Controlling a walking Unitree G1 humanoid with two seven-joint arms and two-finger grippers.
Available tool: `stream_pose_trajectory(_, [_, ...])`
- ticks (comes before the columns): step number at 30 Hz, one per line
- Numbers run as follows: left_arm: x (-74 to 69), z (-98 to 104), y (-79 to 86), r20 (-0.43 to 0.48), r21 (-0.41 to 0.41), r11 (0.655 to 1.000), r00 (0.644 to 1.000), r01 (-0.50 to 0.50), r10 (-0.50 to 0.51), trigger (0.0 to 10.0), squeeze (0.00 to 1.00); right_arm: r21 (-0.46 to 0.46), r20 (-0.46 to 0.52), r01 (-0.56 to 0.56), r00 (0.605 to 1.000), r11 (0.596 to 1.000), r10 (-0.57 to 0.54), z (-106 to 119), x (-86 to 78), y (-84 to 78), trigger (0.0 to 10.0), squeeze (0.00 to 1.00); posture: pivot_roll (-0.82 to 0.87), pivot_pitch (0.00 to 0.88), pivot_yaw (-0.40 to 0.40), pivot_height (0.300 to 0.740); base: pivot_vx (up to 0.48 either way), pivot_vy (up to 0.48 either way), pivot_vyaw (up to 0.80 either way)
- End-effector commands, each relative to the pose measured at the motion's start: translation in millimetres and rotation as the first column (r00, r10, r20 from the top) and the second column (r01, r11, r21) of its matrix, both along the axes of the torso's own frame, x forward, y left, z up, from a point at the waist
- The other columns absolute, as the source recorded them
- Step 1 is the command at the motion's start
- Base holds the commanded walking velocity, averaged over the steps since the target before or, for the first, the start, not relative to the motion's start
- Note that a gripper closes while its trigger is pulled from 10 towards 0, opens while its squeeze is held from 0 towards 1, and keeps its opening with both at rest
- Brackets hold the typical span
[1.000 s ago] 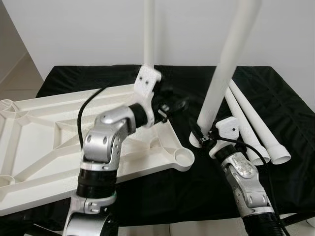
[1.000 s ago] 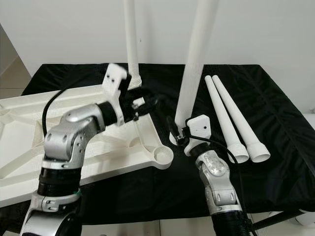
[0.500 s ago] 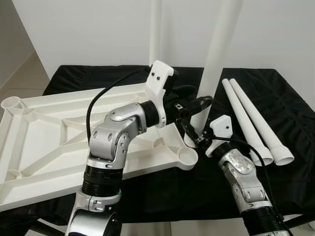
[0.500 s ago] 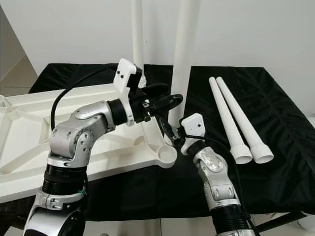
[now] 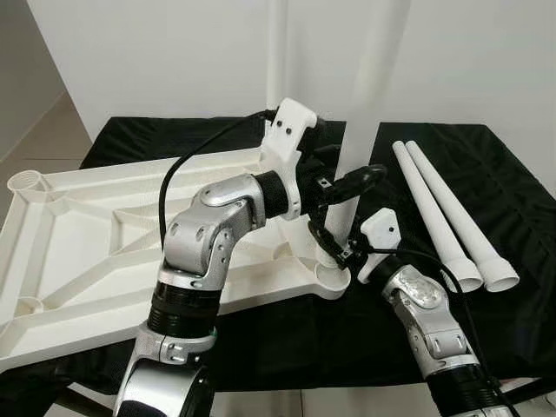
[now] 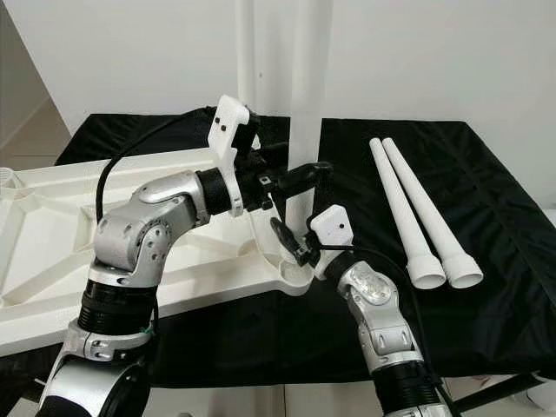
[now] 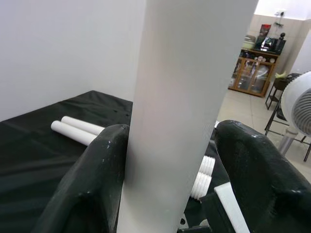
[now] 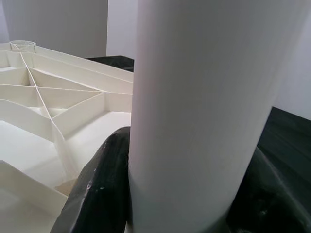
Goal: Building children table
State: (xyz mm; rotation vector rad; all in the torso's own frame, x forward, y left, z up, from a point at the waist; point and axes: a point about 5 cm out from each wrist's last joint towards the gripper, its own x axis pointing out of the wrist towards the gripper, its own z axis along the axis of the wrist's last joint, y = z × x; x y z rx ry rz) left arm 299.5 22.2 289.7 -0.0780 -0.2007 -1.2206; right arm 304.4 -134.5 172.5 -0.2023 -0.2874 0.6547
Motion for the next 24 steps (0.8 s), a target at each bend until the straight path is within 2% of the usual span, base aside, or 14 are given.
stream_pose_trajectory(1, [-1.5, 7, -7.5, 0.027, -0.001, 0.999, 0.999, 0.032, -0.032, 10.0, 0.00, -0.020, 0.000, -0.033, 0.999, 0.999, 0.033, -1, -2.2, 4.0, 10.0, 0.00, -0.12, 0.018, 0.016, 0.740, 0.000, 0.000, 0.00])
stream_pose_trajectory(15, [2.2, 16, -8.7, 0.044, -0.014, 0.999, 0.999, 0.031, -0.031, 10.0, 0.00, -0.028, -0.008, -0.045, 0.999, 0.999, 0.045, -2, -3.0, 3.2, 10.0, 0.00, -0.12, 0.034, 0.020, 0.740, 0.000, 0.000, 0.00])
stream_pose_trajectory(16, [2.4, 16, -8.5, 0.042, -0.025, 0.999, 0.999, 0.030, -0.028, 0.0, 0.00, -0.028, -0.007, -0.044, 0.999, 0.999, 0.044, -2, -2.9, 2.9, 10.0, 0.00, -0.12, 0.034, 0.020, 0.740, 0.000, 0.000, 0.00])
stream_pose_trajectory(24, [4.4, 19, -6.2, 0.039, -0.034, 0.999, 0.999, 0.016, -0.014, 0.0, 0.00, -0.033, 0.001, -0.036, 0.999, 0.999, 0.036, -2, -2.3, 1.4, 10.0, 0.00, -0.12, 0.040, 0.023, 0.740, 0.000, 0.000, 0.00])
